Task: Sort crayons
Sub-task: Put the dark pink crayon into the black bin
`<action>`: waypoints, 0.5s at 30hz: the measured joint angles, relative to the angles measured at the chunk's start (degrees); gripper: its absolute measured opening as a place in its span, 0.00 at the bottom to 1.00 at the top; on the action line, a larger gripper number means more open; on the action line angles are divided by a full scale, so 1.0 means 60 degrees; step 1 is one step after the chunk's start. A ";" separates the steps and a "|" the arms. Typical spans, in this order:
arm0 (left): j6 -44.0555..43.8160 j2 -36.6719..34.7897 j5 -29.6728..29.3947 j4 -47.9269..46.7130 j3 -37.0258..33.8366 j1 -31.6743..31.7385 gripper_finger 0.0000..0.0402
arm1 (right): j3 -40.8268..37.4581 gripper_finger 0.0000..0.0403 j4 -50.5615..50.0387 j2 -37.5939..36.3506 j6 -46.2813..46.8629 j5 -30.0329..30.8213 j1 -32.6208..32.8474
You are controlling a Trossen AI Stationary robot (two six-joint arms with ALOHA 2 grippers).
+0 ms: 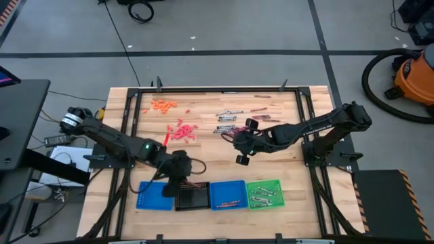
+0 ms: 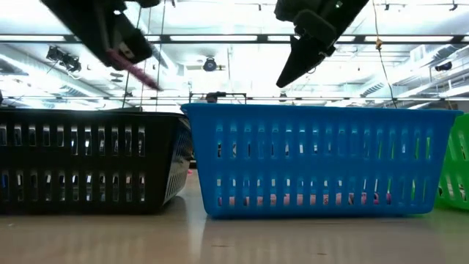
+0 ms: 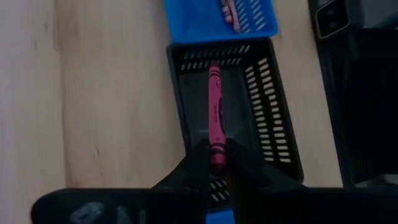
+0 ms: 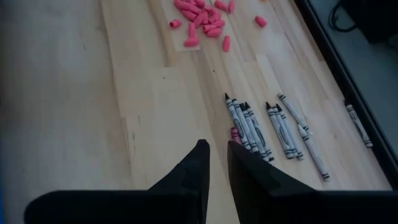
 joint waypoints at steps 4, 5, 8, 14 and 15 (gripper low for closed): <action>-0.0592 0.0275 -0.0703 0.0290 -0.0351 -0.0418 0.11 | -0.0191 0.16 0.0256 -0.0003 -0.0004 -0.0004 -0.0003; -0.0753 0.0348 -0.0741 0.0407 -0.0434 -0.0473 0.11 | -0.0220 0.16 0.0276 -0.0002 -0.0004 -0.0004 -0.0006; -0.1255 0.0534 -0.0765 0.1028 -0.0650 -0.0564 0.11 | -0.0318 0.16 0.0318 -0.0002 -0.0004 -0.0004 -0.0007; -0.1735 0.0993 -0.0832 0.1373 -0.0806 -0.0656 0.11 | -0.0514 0.16 0.0671 -0.0005 -0.0010 -0.0009 -0.0027; -0.1813 0.1066 -0.0829 0.1442 -0.0806 -0.0659 0.11 | -0.0545 0.16 0.0727 -0.0005 -0.0011 -0.0020 -0.0029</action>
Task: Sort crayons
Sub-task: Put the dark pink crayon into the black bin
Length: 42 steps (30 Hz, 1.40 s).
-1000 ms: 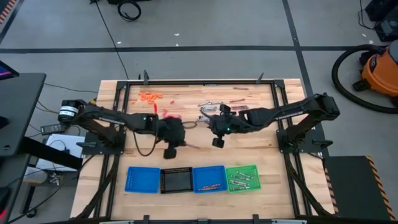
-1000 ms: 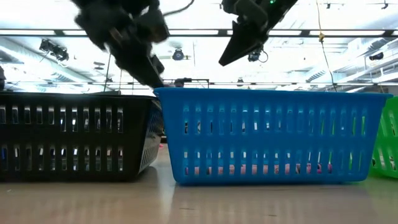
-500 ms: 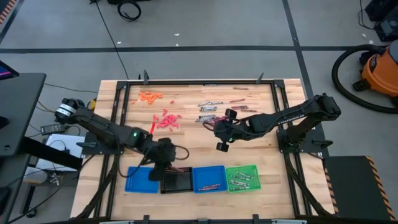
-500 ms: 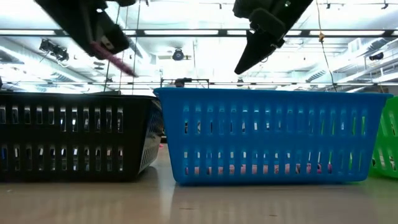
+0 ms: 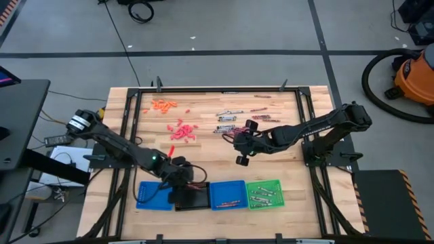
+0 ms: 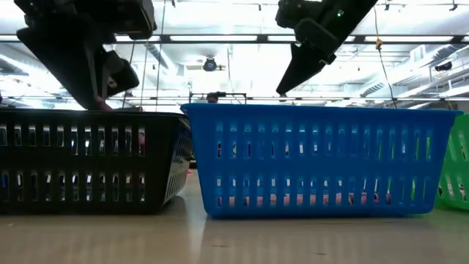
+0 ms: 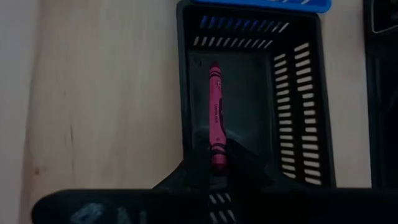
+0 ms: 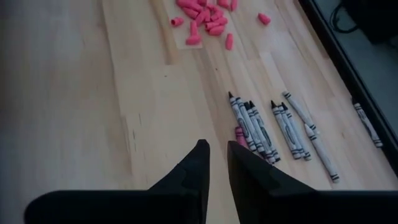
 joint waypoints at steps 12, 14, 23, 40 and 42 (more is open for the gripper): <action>-0.0546 0.0302 -0.0192 0.0296 0.0000 -0.0277 0.14 | -0.0087 0.16 -0.1066 0.0000 0.0010 -0.0802 -0.0276; -0.0546 0.0302 -0.0201 0.0328 0.0000 -0.0341 0.19 | -0.0087 0.16 -0.1141 0.0000 0.0011 -0.0988 -0.0391; -0.0267 0.0218 0.0235 0.0663 0.0000 -0.0384 0.43 | -0.0119 0.16 -0.1119 0.0000 -0.0339 -0.1329 -0.0820; 0.3333 -0.0496 -0.3453 0.0705 0.0004 0.0135 0.41 | -0.2957 0.16 0.1691 -0.0004 -0.0906 -0.2692 -0.3138; 0.3698 -0.0496 -0.3466 0.0710 0.0004 0.0278 0.41 | -0.3033 0.16 0.1728 -0.0004 -0.1008 -0.2821 -0.3327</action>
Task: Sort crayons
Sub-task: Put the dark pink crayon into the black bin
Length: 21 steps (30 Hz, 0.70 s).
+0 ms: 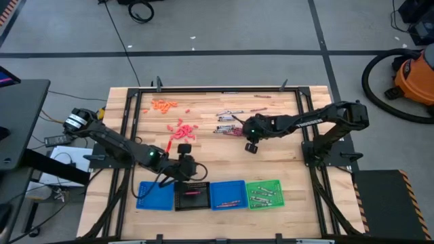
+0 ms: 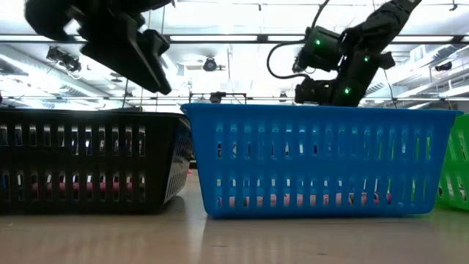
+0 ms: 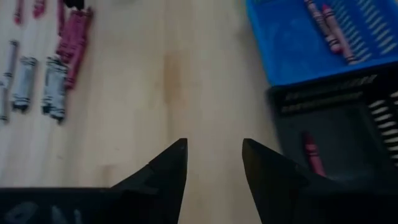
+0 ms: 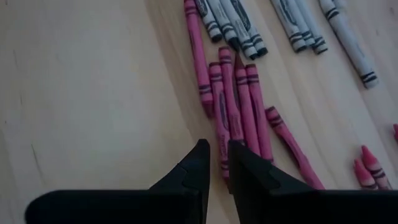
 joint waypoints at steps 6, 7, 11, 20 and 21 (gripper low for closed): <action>0.0977 0.0000 0.0012 0.1038 -0.0635 0.0350 0.41 | -0.0612 0.19 0.1460 0.0001 -0.0641 -0.0614 -0.0472; 0.1050 -0.0007 0.0011 0.1319 -0.0839 0.0430 0.41 | -0.0721 0.19 0.1785 0.0031 -0.0749 -0.0631 -0.0501; 0.1070 -0.0069 0.0211 0.2155 -0.1448 0.0753 0.41 | -0.0950 0.22 0.2504 0.0269 -0.0966 -0.0680 -0.0669; 0.0907 -0.0073 0.0526 0.2278 -0.1657 0.0919 0.41 | -0.0976 0.21 0.2775 0.1054 -0.0808 -0.0730 -0.0526; 0.0901 -0.0073 0.0528 0.2277 -0.1657 0.0920 0.41 | -0.0976 0.21 0.2736 0.1053 -0.0765 -0.0666 -0.0505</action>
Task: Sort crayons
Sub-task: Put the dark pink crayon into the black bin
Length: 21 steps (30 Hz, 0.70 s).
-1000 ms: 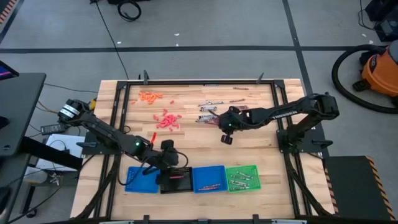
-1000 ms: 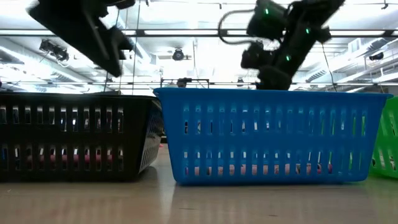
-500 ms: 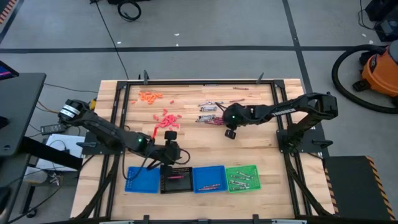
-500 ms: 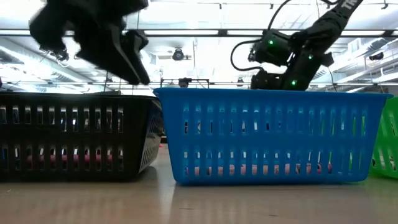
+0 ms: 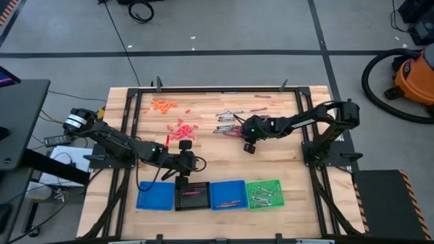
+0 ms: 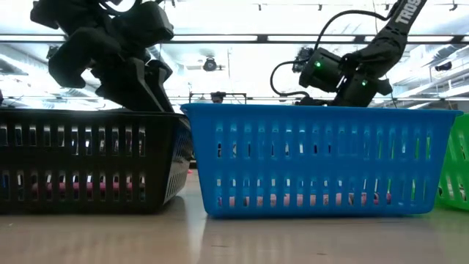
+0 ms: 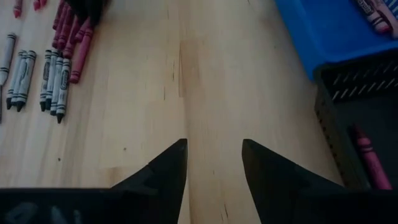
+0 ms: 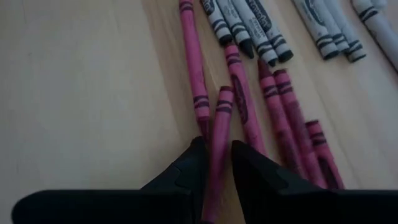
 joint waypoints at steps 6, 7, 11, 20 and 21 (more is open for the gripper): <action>-0.0007 0.0000 0.0011 -0.0056 0.0000 0.0000 0.41 | 0.0011 0.21 -0.0789 -0.0157 -0.0066 0.0069 0.0141; -0.0009 0.0000 0.0013 -0.0004 0.0000 0.0000 0.41 | 0.0008 0.20 -0.0851 -0.0157 -0.0063 0.0073 0.0149; -0.0009 0.0000 0.0016 0.0035 0.0000 0.0018 0.41 | 0.0004 0.14 -0.0922 -0.0153 -0.0058 -0.0037 0.0147; -0.0020 0.0000 0.0002 0.0054 0.0000 0.0018 0.41 | 0.0129 0.02 -0.1076 -0.0144 0.0082 -0.0017 0.0145; -0.0020 0.0000 0.0002 0.0057 0.0000 0.0018 0.41 | 0.0205 0.02 -0.1126 -0.0135 0.0072 -0.0007 0.0145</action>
